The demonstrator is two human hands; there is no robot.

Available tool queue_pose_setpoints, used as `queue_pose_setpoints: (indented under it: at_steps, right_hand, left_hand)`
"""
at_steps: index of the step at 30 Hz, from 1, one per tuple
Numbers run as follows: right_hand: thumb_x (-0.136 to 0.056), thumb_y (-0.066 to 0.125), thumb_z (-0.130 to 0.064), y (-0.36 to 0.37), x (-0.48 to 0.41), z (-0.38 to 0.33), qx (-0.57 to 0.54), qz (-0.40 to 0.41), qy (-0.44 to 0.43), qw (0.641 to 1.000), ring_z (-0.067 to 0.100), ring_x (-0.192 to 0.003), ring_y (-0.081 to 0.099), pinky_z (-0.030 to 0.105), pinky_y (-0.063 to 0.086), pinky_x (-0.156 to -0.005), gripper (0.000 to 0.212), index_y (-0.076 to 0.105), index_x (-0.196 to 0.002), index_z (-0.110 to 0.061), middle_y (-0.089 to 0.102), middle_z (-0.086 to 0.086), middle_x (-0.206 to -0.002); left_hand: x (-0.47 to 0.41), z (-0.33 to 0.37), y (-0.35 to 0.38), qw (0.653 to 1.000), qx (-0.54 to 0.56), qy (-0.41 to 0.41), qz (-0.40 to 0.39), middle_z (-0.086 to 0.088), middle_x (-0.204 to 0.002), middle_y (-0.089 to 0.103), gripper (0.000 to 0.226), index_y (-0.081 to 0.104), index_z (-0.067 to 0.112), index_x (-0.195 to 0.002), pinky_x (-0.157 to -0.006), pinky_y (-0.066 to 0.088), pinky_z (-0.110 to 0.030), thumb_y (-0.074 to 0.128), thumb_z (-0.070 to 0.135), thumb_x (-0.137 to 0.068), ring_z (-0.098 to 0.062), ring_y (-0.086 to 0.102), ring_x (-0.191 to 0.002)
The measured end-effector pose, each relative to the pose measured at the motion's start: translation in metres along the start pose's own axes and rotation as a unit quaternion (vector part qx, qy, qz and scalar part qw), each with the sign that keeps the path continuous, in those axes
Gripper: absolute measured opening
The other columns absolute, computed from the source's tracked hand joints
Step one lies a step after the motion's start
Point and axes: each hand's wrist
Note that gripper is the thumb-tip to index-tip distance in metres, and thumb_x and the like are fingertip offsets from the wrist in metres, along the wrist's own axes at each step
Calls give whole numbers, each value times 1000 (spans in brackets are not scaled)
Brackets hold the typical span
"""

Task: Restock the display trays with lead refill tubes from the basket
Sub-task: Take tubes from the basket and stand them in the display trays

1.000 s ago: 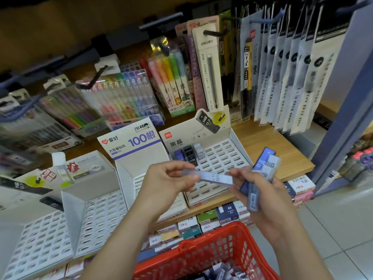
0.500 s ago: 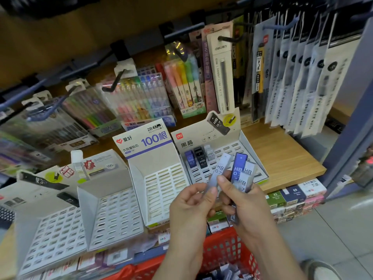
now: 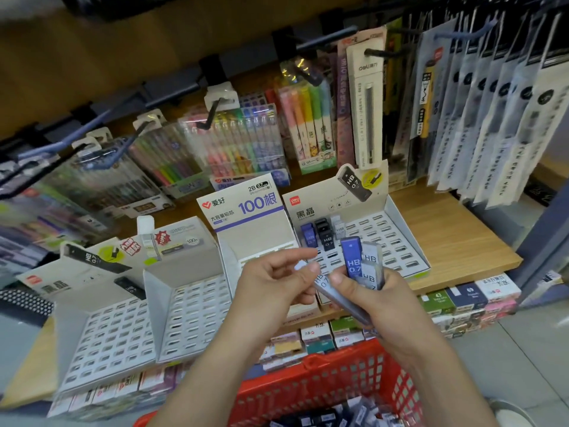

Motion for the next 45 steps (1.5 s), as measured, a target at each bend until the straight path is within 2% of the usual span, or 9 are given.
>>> queue_pose_setpoints:
  at_steps: [3,7,11,17,24,27,35,41,45]
  right_hand:
    - [-69,72,-48,7,-2,6,18,8,36,999,7,-44,48,18,33,-40,27,73,-70,-21,61,4,-61]
    - [-67,73,-45,12,-5,12,-73,-4,109,991,10,-47,36,20,24,-38,49,67,-102,-11,48,-1,-61]
    - [-85,68,-21,21,-2,12,-83,-30,118,989,12,-52,39,19,25,-36,26,63,-102,-2,50,5,-70]
    - [-90,64,-39,62,0,16,29,-65,108,992,12,-48,34,22,25,-39,30,70,-92,-9,45,2,-59]
    - [-92,55,4,120,-5,45,64,-122,138,981,13,-48,36,24,31,-43,19,56,-106,-9,43,-1,-55]
    - [-96,55,-1,144,-5,54,67,-130,125,981,19,-53,49,29,43,-51,17,61,-112,-2,54,8,-62]
    - [-95,62,-33,189,-14,69,181,-151,123,964,17,-45,46,21,32,-38,39,60,-102,6,59,8,-67]
    - [-77,67,-50,183,-19,76,219,-188,134,948,20,-51,39,24,30,-41,62,62,-101,7,53,20,-72]
    - [-90,66,-33,177,-21,76,174,-184,193,948,15,-52,37,23,25,-41,34,66,-108,-4,56,7,-66]
  left_hand:
    - [4,0,-12,1000,-25,-4,16,-8,-71,69,20,73,14,-95,-60,54,-22,75,7,-76,-15,65,-59]
    - [10,0,-32,998,-22,4,63,-6,-72,68,11,73,7,-85,-63,57,-22,74,1,-76,-19,65,-62]
    - [17,8,-66,995,-52,24,77,-6,-74,68,8,70,6,-89,-65,55,-19,67,2,-84,-18,62,-64]
    - [27,18,-135,975,-189,47,108,10,-53,53,12,64,15,-84,-50,37,-19,60,7,-91,-7,45,-50]
    - [37,14,-246,890,-396,59,216,-2,-65,67,10,68,21,-79,-64,50,-31,71,13,-83,-12,61,-53]
    - [35,-1,-283,858,-447,37,249,-2,-74,70,9,70,18,-84,-75,52,-29,67,9,-85,-18,68,-71]
    - [-4,-34,-295,885,-400,64,230,1,-76,65,9,73,13,-93,-60,42,-16,67,9,-87,-15,63,-75]
    - [-30,-51,-287,877,-426,78,207,-5,-105,70,17,74,8,-102,-75,35,-11,64,9,-89,-11,56,-86]
    - [-34,-55,-291,876,-441,64,185,-6,-112,69,22,72,9,-110,-92,42,-20,61,8,-90,-20,61,-104]
Point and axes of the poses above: each hand's wrist, its own x-axis away from the middle knuckle, its own y-axis out of the palm, z = x × y
